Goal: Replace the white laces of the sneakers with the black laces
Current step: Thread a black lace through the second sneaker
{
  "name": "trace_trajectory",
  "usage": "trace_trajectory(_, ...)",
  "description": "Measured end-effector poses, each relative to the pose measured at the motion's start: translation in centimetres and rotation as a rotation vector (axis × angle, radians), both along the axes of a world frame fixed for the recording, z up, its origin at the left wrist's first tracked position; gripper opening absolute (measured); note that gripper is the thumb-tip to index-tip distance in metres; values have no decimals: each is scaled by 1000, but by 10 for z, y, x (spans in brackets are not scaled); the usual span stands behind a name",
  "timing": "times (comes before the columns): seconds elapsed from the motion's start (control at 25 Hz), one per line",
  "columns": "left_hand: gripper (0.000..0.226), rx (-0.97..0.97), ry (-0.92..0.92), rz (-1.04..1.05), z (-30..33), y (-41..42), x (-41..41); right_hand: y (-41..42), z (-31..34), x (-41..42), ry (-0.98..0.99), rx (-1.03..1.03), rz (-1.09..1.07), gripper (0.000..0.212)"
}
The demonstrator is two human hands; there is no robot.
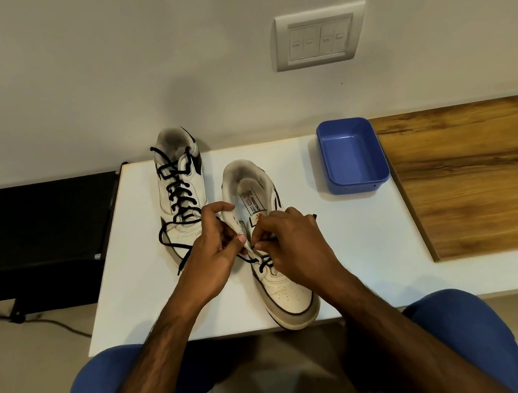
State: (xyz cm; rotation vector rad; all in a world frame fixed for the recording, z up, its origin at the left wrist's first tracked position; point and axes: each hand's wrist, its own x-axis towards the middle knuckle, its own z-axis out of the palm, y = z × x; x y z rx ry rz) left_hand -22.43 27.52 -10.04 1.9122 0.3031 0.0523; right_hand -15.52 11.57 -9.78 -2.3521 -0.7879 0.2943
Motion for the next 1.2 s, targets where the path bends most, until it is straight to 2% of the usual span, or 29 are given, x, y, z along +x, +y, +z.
trace_trajectory(0.16,54,16,-28,-22,-4,2,-1,-1,-3,3,38,77,-10,13)
trace_trajectory(0.32,55,-8,-14,-68,-6,8,-4,-5,1,3,213,203,-60,39)
trace_trajectory(0.4,49,58,3,-79,-5,9,-5,-11,4,7,271,208,-34,41)
trace_trajectory(0.48,39,190,4,-114,-6,8,-7,-13,7,8,281,189,-6,37)
trace_trajectory(0.56,18,408,-76,-184,-6,7,-7,-14,9,8,267,160,7,33)
trace_trajectory(0.64,22,673,-103,-266,-10,9,-6,-13,8,7,219,124,14,34)
trace_trajectory(0.68,27,740,-102,-277,-11,9,-5,-12,7,7,182,106,22,34)
trace_trajectory(0.72,27,711,-107,-251,-10,9,-5,-12,5,6,141,90,30,34)
trace_trajectory(0.76,24,561,-130,-198,-4,8,-5,-11,4,5,112,76,35,33)
trace_trajectory(0.88,27,-227,-291,80,19,9,-5,-13,2,8,110,50,35,33)
trace_trajectory(0.92,30,-408,-343,172,26,12,-5,-13,1,10,117,46,37,32)
trace_trajectory(0.96,28,-491,-353,236,30,15,-5,-13,1,11,119,42,39,30)
trace_trajectory(1.0,25,-463,-311,249,32,17,-6,-13,0,12,114,38,40,27)
trace_trajectory(1.04,25,-338,-227,208,30,18,-6,-13,0,12,105,36,39,24)
trace_trajectory(1.12,29,62,-27,-15,18,14,-9,-13,-2,12,75,32,35,22)
trace_trajectory(1.2,27,420,53,-207,4,9,-10,-13,-3,12,45,15,31,23)
